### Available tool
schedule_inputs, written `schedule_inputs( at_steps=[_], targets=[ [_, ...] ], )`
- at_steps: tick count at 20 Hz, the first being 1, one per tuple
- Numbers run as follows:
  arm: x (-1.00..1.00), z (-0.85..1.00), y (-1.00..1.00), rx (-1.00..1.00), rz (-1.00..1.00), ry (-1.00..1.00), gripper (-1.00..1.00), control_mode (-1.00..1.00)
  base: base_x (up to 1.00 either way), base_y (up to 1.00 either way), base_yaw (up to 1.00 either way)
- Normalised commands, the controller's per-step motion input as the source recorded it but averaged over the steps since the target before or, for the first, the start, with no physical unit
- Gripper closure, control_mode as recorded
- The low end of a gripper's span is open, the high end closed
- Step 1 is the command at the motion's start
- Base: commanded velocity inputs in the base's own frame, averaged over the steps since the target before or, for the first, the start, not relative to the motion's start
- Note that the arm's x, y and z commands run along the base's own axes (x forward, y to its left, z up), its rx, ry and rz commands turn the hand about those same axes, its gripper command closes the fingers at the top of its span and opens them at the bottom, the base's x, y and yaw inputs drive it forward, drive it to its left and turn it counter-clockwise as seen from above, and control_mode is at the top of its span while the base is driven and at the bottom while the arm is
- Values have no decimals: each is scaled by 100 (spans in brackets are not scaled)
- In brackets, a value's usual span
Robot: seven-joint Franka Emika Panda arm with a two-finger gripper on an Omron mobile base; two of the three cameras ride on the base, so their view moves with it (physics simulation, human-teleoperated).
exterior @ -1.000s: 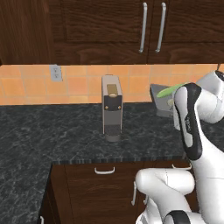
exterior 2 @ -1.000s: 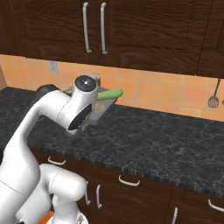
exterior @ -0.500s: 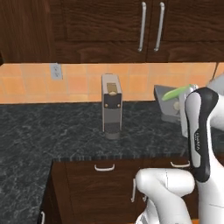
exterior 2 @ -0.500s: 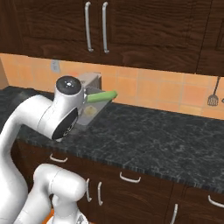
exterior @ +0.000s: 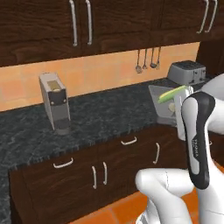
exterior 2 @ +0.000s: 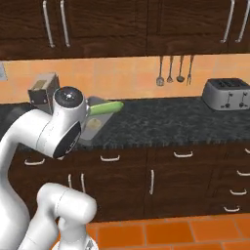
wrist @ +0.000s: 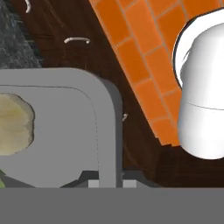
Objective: Take the meat container that has the fish and place it on the second highest rack of the freezer. Then take the vegetable container that has the garlic and corn and place it on the highest rack of the freezer.
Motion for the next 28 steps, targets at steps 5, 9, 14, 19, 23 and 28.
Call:
schedule_inputs(
  at_steps=[5, 9, 14, 19, 23, 28],
  targets=[
    [0, 0, 0, 0, 0, 0, 100, 100, 0, -11, -91],
    [0, 0, 0, 0, 0, 0, 100, 100, 0, -11, -91],
    [0, 0, 0, 0, 0, 0, 100, 100, 3, -18, -83],
    [0, 0, 0, 0, 0, 0, 100, 100, 24, -4, -74],
    [0, 0, 0, 0, 0, 0, 100, 100, 39, 0, -70],
    [0, 0, 0, 0, 0, 0, 100, 100, 89, -35, -42]
  ],
)
